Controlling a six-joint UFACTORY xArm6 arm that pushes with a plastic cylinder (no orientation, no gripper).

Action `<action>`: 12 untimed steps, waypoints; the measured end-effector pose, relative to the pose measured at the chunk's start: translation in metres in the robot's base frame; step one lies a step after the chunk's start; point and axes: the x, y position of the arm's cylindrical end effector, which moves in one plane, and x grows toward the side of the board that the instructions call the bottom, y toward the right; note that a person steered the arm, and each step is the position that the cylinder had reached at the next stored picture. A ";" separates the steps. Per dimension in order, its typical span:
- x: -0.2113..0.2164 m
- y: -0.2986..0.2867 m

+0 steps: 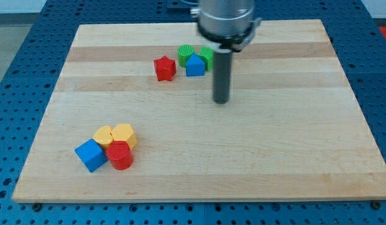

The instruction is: Slide the green star to the left side of the red circle

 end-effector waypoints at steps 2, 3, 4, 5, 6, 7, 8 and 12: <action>-0.070 0.023; -0.113 0.023; -0.140 0.007; -0.132 -0.032; -0.107 -0.044; -0.081 -0.046; -0.067 -0.068; -0.017 -0.056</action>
